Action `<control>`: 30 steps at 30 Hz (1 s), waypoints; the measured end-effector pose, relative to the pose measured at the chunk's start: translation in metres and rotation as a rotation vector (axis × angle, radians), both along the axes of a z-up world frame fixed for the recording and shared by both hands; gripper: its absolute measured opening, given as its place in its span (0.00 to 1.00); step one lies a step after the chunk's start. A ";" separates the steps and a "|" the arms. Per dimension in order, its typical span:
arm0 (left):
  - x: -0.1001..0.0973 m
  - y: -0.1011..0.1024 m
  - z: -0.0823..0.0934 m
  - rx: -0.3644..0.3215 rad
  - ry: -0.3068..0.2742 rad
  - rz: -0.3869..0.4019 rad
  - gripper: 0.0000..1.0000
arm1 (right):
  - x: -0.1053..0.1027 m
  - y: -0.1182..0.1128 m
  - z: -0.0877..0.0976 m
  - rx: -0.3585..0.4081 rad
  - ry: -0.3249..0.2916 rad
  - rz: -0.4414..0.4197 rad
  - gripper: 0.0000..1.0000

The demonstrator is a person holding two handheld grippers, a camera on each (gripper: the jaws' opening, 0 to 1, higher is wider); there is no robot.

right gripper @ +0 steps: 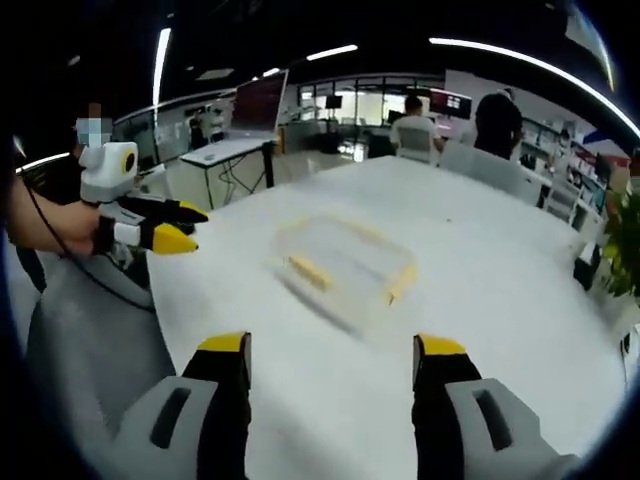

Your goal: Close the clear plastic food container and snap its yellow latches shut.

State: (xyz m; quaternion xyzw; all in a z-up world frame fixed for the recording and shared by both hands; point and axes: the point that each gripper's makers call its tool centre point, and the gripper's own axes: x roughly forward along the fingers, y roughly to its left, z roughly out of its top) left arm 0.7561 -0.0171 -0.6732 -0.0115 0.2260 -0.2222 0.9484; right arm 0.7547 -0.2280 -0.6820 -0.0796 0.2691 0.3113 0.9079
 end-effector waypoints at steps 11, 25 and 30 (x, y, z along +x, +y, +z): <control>-0.021 0.000 0.016 -0.030 -0.006 0.029 0.51 | -0.019 -0.022 0.012 0.019 -0.035 -0.102 0.66; -0.026 -0.017 0.012 0.052 -0.038 -0.064 0.51 | -0.024 -0.024 0.020 -0.030 -0.101 -0.099 0.64; -0.024 -0.014 0.013 0.044 -0.040 -0.052 0.51 | -0.024 -0.025 0.019 -0.030 -0.097 -0.098 0.64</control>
